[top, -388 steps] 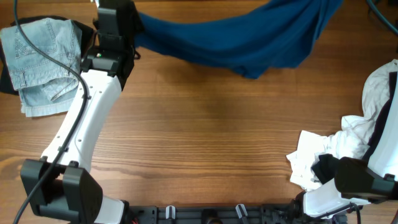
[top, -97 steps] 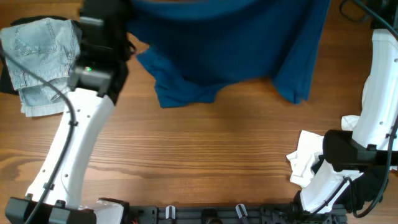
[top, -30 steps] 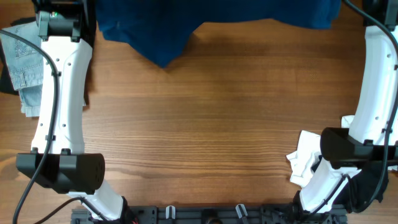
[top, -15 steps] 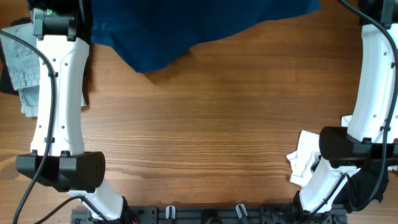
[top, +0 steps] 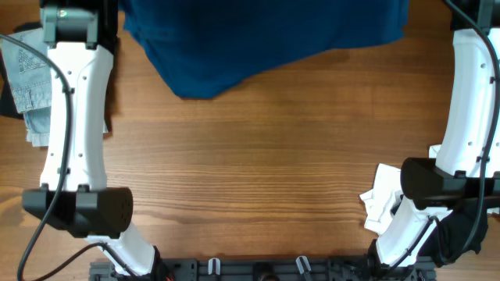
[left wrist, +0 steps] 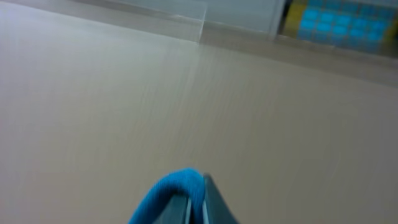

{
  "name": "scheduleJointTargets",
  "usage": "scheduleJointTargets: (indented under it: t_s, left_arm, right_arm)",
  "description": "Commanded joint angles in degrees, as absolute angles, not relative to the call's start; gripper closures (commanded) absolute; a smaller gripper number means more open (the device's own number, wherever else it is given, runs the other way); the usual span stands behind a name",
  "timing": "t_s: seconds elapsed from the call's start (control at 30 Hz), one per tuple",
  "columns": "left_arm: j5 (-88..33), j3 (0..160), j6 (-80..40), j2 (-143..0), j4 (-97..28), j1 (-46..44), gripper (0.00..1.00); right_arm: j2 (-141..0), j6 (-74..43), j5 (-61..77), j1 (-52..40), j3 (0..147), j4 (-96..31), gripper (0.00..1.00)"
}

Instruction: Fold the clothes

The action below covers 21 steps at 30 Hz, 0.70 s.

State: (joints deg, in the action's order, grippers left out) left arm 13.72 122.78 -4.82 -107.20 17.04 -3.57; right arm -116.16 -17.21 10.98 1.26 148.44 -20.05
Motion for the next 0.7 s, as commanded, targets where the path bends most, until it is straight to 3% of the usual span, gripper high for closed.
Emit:
scheduleJointTargets:
  t_s: [0.0,0.2,0.47,0.67]
  left_arm:
    - [11.57,126.56,-1.65,-105.69,28.93,-3.44,0.96]
    - [8.34,134.32,6.04,-105.54,24.14,-5.13,0.96]
    - [6.87,134.3,-1.89,-112.03,15.9,-0.36,0.96]
    - [6.9,134.3,-2.22,-115.09,12.6,-2.39,0.96]
  right_arm:
    - [-115.81,-14.39,12.12,1.13,149.16,-13.8,0.96]
    - [-115.72,-15.38,12.16,1.13,149.14,-10.2,0.96]
    - [-116.81,-15.03,12.27,1.13,149.14,-11.42,0.96]
    - [-117.23,-13.67,14.31,1.13,149.14,-15.07,0.96]
